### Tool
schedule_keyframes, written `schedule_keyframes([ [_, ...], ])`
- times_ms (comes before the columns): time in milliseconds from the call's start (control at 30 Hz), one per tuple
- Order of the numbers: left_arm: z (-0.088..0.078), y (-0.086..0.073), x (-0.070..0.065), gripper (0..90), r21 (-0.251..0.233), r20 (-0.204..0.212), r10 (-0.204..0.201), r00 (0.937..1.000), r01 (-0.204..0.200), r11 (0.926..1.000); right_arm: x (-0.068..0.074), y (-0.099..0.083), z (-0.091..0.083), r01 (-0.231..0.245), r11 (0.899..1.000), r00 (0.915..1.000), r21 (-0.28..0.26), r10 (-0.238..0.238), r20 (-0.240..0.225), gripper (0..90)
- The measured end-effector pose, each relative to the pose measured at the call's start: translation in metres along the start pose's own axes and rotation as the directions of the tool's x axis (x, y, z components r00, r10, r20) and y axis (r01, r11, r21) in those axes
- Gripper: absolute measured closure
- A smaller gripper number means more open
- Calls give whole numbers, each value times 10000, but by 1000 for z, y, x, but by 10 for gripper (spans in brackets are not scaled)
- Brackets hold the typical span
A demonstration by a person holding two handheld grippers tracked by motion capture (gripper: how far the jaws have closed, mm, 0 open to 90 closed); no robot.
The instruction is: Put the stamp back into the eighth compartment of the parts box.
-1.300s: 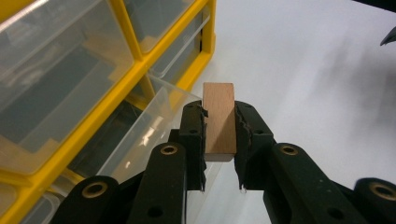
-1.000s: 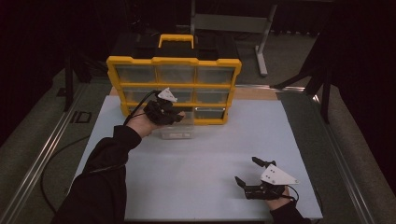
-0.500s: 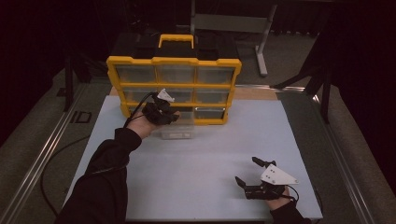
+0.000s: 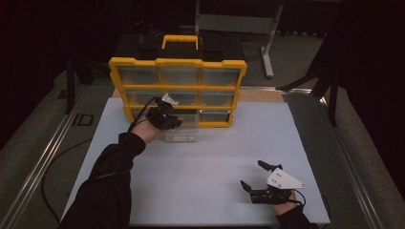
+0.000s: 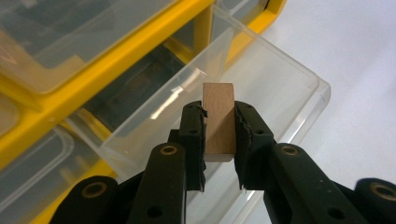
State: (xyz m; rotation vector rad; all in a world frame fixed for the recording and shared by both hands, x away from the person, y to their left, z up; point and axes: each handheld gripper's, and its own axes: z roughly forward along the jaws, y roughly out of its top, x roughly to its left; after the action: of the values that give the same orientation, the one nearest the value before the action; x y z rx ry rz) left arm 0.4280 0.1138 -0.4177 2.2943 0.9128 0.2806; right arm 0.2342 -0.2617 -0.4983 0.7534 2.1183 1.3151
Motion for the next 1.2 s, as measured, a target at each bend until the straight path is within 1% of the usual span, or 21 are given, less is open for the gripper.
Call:
schedule_keyframes([
  [33, 1, 0, 0, 747, 114, 157, -5, 9999, 4, 9999, 0, 0, 0, 5, 10000, 10000, -2, -5, 6, 89],
  [67, 1, 0, -1, 747, 197, 142, 77, 9999, -80, 9998, 0, 0, 0, 5, 10000, 10000, -3, -5, 4, 89],
  [100, 2, 0, -1, 747, 203, 79, 31, 10000, -33, 9998, 0, 0, 0, 3, 10000, 10000, -3, -3, 5, 89],
  [133, 3, 1, -1, 747, 213, 205, -23, 9998, 19, 9998, 0, 0, 0, 9, 10000, 10000, -3, -9, 3, 89],
  [167, 3, 1, -1, 747, 250, 172, 77, 9998, -82, 9997, 0, 0, 0, 6, 10000, 10000, -1, -6, -1, 89],
  [200, 3, 1, -2, 747, 206, 92, -41, 9999, 39, 9998, 0, 0, 0, 15, 10000, 10000, 0, -15, -2, 90],
  [267, 3, 1, -2, 747, 206, 92, -41, 9999, 39, 9998, 0, 0, 0, 7, 10000, 10000, 1, -7, -13, 90],
  [333, 2, 2, -2, 740, 90, 61, -125, 9999, 125, 9999, 0, 0, 0, 8, 10000, 10000, 5, -8, -11, 89],
  [400, 0, 3, -2, 663, -6, 225, -175, 9996, 175, 9998, 0, 0, 0, 7, 10000, 10000, 4, -7, -3, 89],
  [433, -1, 3, -4, 616, -31, 97, -122, 9999, 122, 9999, 0, 0, 0, 2, 10000, 10000, 9, -2, -4, 89],
  [500, -4, 3, -4, 528, -194, 367, -130, 9992, 137, 9997, 0, 0, 0, 8, 10000, 10000, 0, -8, 12, 89],
  [600, -8, 3, -8, 342, -158, 280, -6, 9996, 11, 9999, 0, 1, -1, 5, 10000, 10000, -5, -5, 41, 89],
  [700, -11, 1, -10, 215, -202, 6, -24, 10000, 24, 9998, 0, 1, -1, 11, 10000, 10000, -7, -11, 45, 89],
  [767, -13, -1, -11, 162, -269, -140, -48, 9999, 44, 9996, 0, 1, -1, 20, 10000, 10000, -5, -20, 42, 90],
  [833, -14, -2, -12, 132, -382, -176, -66, 9998, 59, 9993, 0, 1, -1, 53, 10000, 10000, -14, -53, 54, 89],
  [867, -17, -4, -13, 92, -429, -140, 216, 9997, -222, 9988, 0, 1, -1, 53, 10000, 10000, -15, -53, 44, 89],
  [933, -20, -7, -14, 63, -589, 92, 325, 9994, -319, 9978, 0, 1, -1, 69, 10000, 10000, 3, -69, 38, 89],
  [1000, -24, -10, -14, 38, -800, 332, 266, 9991, -238, 9965, 0, 1, -1, 45, 10000, 10000, 1, -45, 49, 89],
  [1033, -24, -10, -14, 18, -800, 332, 266, 9991, -238, 9965, 0, 1, -1, 45, 10000, 10000, 1, -45, 49, 89],
  [1067, -28, -13, -14, 18, -891, 480, 297, 9984, -253, 9957, 0, 1, -1, 47, 10000, 10000, 8, -47, 43, 89],
  [1200, -33, -18, -16, 0, -1010, 418, 257, 9988, -213, 9947, 0, 1, -1, 62, 10000, 10000, 10, -62, 33, 89],
])
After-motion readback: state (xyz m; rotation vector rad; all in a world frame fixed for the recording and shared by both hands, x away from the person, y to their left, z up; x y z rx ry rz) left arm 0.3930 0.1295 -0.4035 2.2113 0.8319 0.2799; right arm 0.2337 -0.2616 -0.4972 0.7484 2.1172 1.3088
